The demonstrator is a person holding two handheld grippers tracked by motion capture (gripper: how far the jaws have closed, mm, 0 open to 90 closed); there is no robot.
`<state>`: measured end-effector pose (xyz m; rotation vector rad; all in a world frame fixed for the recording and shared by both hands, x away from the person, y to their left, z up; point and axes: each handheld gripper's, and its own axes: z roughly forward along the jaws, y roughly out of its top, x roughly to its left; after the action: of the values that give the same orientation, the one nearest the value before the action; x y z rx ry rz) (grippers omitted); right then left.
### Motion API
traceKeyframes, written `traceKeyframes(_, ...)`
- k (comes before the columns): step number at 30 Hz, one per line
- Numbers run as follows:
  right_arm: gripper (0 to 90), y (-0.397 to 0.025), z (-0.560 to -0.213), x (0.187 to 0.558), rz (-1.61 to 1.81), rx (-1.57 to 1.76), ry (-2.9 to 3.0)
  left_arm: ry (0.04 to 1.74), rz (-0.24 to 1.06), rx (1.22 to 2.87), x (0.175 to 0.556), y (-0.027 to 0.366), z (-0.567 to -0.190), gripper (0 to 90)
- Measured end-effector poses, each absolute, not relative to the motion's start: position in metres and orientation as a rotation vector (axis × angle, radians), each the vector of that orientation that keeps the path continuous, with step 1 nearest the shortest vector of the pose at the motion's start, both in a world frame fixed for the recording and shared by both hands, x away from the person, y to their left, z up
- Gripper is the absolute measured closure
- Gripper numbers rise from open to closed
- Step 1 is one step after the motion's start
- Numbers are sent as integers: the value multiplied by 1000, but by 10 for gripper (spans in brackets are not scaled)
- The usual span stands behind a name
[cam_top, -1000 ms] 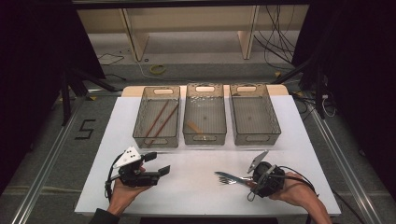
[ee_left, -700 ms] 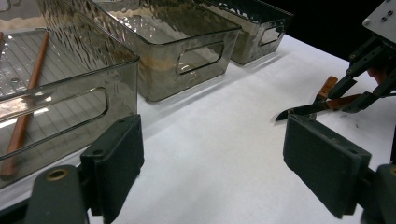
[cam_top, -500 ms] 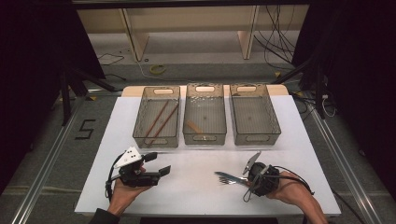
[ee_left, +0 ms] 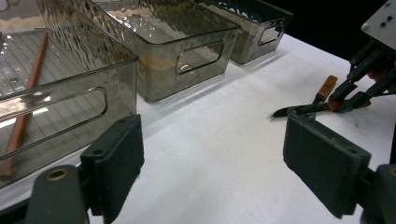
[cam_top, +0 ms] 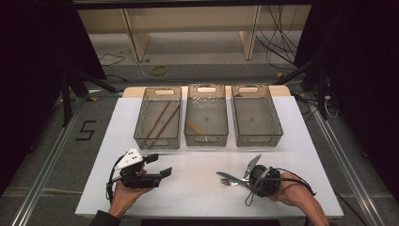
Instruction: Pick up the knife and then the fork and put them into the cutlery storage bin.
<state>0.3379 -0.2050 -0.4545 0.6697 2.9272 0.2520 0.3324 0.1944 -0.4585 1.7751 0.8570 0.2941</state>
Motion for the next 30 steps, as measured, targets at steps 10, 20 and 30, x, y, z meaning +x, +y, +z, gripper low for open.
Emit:
traceKeyframes(10, 774, -209, -445, 336, 373, 676, 2911, 858, 294, 1774, 333, 195, -459, 198)
traceKeyframes(20, 775, -218, -436, 340, 617, 745, 2884, 864, 289, 1767, 333, 195, -459, 198)
traceKeyframes(30, 776, -227, -429, 345, 823, 812, 2817, 866, 288, 1766, 333, 196, -459, 198)
